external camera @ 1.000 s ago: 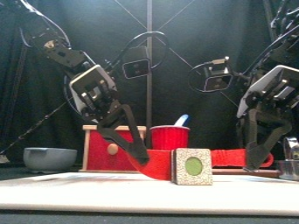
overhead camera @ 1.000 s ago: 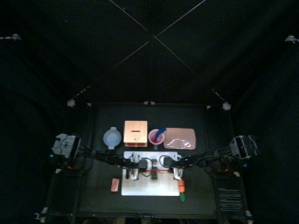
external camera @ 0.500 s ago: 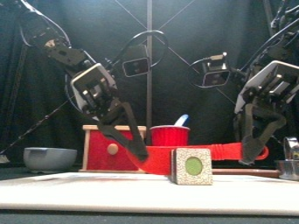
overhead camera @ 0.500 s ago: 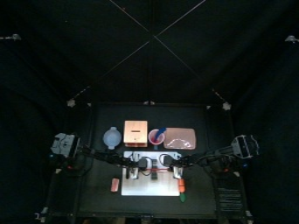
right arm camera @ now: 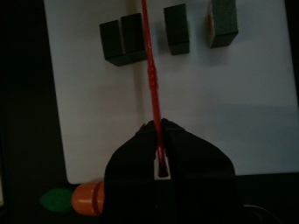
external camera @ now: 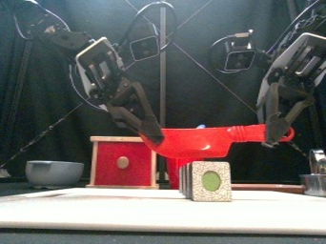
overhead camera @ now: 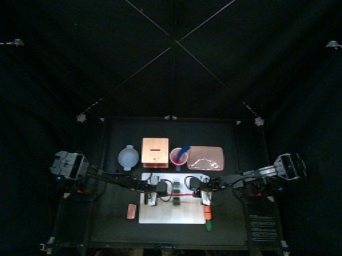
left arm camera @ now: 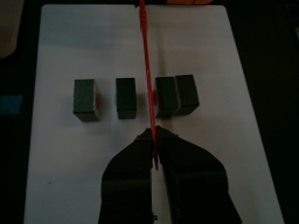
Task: Place sushi on board then cut the sushi with the knife then place the pieces on the plate
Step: Cut the sushi into 4 pieces
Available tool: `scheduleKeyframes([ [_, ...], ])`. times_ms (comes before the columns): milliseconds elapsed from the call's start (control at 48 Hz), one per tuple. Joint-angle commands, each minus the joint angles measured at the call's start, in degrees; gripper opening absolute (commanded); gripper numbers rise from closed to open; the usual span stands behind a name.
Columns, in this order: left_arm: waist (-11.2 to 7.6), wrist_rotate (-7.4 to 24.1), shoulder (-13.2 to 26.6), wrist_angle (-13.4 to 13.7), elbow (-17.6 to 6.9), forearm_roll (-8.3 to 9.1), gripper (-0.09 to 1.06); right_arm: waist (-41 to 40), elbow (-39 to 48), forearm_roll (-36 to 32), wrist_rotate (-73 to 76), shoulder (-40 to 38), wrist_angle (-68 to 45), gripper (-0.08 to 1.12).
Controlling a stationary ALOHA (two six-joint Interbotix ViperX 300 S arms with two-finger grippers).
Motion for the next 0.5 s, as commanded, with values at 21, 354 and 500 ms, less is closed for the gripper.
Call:
scheduleKeyframes([
  [21,-1.67,0.09,-0.62,-0.26,-0.97,-0.44,0.41,0.44,-0.62,1.05,0.00,-0.97,-0.18,0.28],
  [354,-1.93,0.09,0.09,-0.18,-0.97,-1.85,0.41,0.62,-0.53,1.23,0.00,0.70,-0.53,0.28],
  [500,-2.11,0.00,0.26,-0.18,-0.88,-2.11,0.41,0.62,-0.44,1.23,0.00,1.05,-0.53,0.28],
])
